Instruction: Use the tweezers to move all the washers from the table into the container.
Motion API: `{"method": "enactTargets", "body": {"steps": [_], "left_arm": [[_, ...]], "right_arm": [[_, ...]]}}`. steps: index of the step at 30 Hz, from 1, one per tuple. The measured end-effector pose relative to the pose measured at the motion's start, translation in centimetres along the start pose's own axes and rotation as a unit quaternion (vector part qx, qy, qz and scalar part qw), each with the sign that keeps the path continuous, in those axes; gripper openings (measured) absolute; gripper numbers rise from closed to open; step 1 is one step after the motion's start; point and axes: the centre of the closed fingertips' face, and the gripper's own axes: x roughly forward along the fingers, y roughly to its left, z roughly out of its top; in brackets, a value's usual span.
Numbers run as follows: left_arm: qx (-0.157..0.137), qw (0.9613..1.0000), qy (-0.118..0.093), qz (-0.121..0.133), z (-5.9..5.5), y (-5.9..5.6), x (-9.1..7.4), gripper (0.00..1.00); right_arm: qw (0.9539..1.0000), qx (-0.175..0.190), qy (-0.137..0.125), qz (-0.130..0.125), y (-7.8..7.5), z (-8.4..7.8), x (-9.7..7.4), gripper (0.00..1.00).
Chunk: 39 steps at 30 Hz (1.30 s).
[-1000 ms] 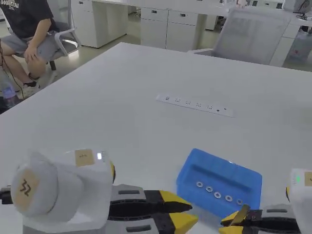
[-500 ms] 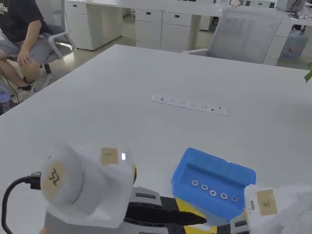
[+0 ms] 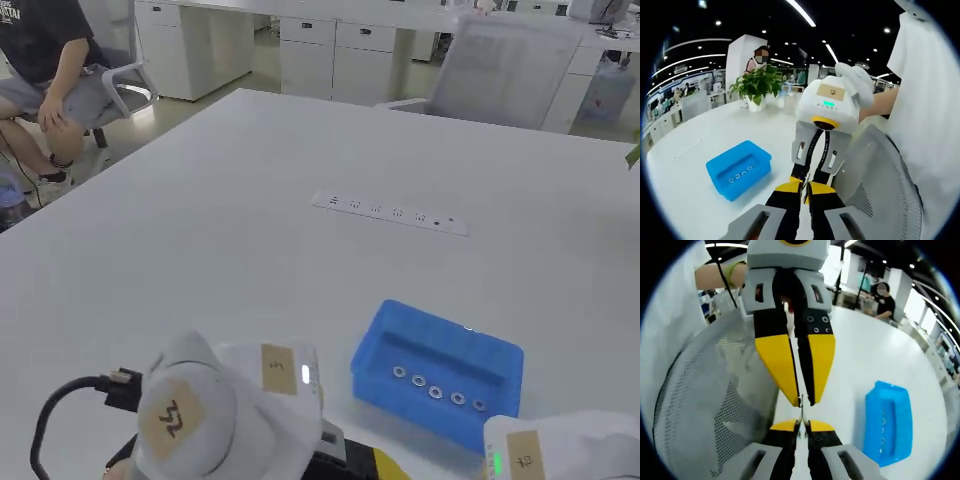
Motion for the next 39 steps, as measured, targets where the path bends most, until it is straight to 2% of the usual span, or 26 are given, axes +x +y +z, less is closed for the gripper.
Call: {"method": "enactTargets", "body": {"steps": [5,10,16,22,23,24,28,31,33,36,39], "left_arm": [[0.025,0.9994,0.018,-0.017,0.0,-0.2,0.3,0.00],[0.032,0.9981,0.047,-0.023,-0.9,0.3,0.4,0.00],[0.042,0.9952,0.087,-0.017,-3.1,0.9,0.6,0.00],[0.030,0.9931,0.112,-0.015,-5.1,1.0,1.3,0.00],[0.033,0.9911,0.129,-0.009,-5.9,1.4,1.2,0.00],[0.035,0.9907,0.131,-0.009,-6.1,1.5,1.1,0.00],[0.029,0.9897,0.140,-0.015,-6.8,1.7,1.0,0.00],[0.043,0.9852,0.165,-0.014,-7.8,2.3,0.9,0.00],[0.047,0.9837,0.173,-0.017,-8.1,2.5,1.0,0.00],[0.045,0.9824,0.180,-0.024,-8.7,2.7,1.4,0.00],[0.054,0.9780,0.199,-0.032,-9.8,2.9,1.8,0.00]], "right_arm": [[1.0000,0.003,0.002,-0.006,-0.2,-0.3,-0.2,0.04],[0.9999,0.005,0.010,-0.008,-0.2,-1.0,0.0,0.04],[0.9996,0.021,0.009,-0.018,-0.4,-2.1,0.3,0.04],[0.9990,0.043,0.005,-0.015,0.1,-3.0,1.7,0.04],[0.9986,0.050,-0.002,-0.018,0.0,-2.9,1.8,0.05],[0.9979,0.059,-0.011,-0.023,-0.2,-2.9,1.9,0.05],[0.9929,0.108,-0.046,-0.017,-0.3,-2.7,2.1,0.07],[0.9905,0.121,-0.063,-0.016,-0.1,-2.6,1.5,0.13],[0.9895,0.124,-0.070,-0.024,-0.1,-2.8,1.0,0.19],[0.9879,0.134,-0.070,-0.035,-0.2,-3.7,0.4,0.20],[0.9852,0.153,-0.060,-0.051,-0.4,-4.8,-0.1,0.25]]}}
